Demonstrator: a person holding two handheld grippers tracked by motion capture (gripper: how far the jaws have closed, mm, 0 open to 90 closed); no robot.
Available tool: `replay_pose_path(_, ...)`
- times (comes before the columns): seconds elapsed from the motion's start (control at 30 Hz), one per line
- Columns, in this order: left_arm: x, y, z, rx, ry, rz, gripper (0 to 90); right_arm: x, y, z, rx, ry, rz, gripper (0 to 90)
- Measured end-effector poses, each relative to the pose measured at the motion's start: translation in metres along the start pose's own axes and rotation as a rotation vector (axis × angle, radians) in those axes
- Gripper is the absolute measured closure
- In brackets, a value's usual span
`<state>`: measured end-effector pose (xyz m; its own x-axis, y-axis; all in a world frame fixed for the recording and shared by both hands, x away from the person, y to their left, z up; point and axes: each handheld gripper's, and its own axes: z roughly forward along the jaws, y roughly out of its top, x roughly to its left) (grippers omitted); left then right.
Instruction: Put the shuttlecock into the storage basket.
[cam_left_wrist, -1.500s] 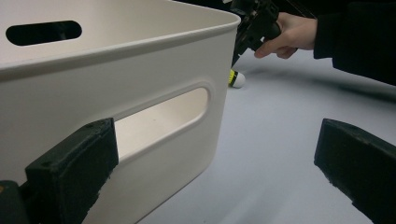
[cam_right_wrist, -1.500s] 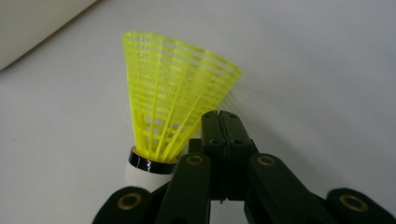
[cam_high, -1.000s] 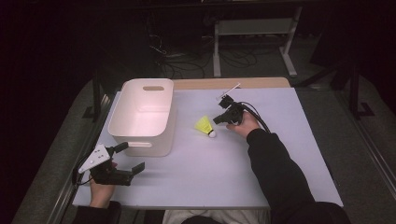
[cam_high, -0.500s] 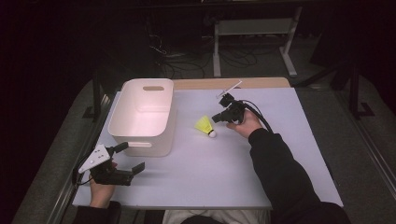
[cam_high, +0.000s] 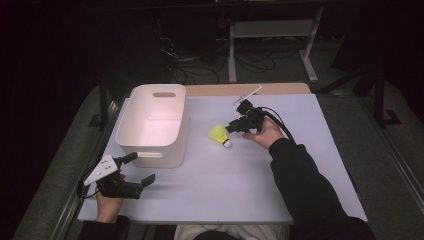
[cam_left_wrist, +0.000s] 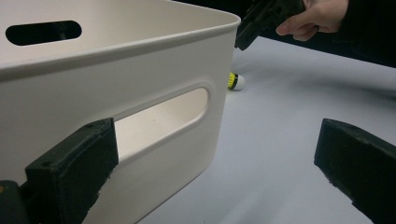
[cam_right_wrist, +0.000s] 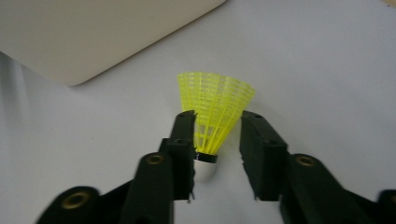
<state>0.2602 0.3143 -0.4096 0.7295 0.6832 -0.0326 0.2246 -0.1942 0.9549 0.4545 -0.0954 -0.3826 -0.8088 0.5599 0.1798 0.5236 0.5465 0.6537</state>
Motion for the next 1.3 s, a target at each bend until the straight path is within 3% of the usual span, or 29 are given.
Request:
replay_pose_path(0.33, 0.0, 0.0, 0.0, -0.001, -0.001, 0.0, 0.0, 0.0, -0.001, 0.001, 0.028, 0.02, 0.002, 16.1)
replay_pose_path(0.47, 0.0, 0.0, 0.0, -0.002, -0.001, 0.0, 0.0, 0.001, -0.002, 0.003, 0.016, 0.053, -0.008, 11.2)
replay_pose_path(0.6, 0.0, 0.0, 0.0, -0.001, -0.002, 0.0, 0.0, 0.003, -0.003, 0.008, 0.023, 0.052, -0.023, 0.2)
replay_pose_path(1.1, 0.0, 0.0, 0.0, -0.004, -0.003, 0.0, 0.0, 0.005, -0.011, 0.033, 0.077, 0.057, -0.022, 0.0)
replay_pose_path(1.3, 0.0, 0.0, 0.0, -0.002, -0.001, 0.001, 0.0, 0.002, -0.017, 0.041, 0.098, 0.045, 0.011, 9.6)
